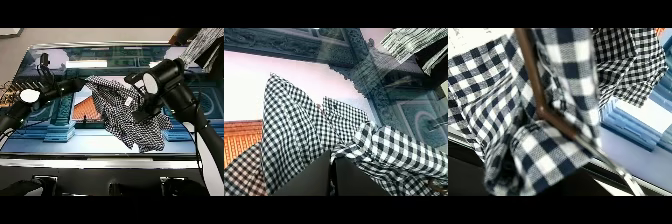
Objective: Fold the clothes and pants, and hang the long-sleeved shirts on hangers.
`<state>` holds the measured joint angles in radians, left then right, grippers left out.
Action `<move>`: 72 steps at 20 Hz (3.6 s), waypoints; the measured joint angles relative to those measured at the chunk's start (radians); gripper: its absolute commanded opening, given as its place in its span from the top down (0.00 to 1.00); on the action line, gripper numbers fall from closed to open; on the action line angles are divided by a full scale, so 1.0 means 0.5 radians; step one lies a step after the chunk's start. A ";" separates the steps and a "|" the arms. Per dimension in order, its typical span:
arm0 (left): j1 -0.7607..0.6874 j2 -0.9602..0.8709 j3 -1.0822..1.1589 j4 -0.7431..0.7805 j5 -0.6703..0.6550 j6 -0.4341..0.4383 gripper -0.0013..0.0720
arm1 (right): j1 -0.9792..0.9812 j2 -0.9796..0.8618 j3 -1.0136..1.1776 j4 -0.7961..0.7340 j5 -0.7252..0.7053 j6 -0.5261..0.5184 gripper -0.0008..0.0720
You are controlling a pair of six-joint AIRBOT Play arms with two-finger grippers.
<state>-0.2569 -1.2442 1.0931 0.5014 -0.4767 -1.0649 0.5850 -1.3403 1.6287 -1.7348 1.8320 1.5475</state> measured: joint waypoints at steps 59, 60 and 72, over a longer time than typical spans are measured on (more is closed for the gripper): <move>0.023 0.553 -0.311 0.952 -1.144 1.155 0.86 | -0.002 -0.088 0.013 0.583 -0.848 -2.130 0.96; 0.023 0.546 -0.311 0.947 -1.138 1.166 0.96 | -0.002 -0.088 0.013 0.591 -0.857 -2.126 0.95; 0.024 0.627 -0.312 0.937 -1.085 1.243 0.96 | -0.275 0.216 0.013 0.465 -0.876 -1.495 0.24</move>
<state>-0.2451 -0.9306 0.9371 0.9699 -1.0191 -0.4435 0.4477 -1.2324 1.6352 -1.5024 1.3941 0.8001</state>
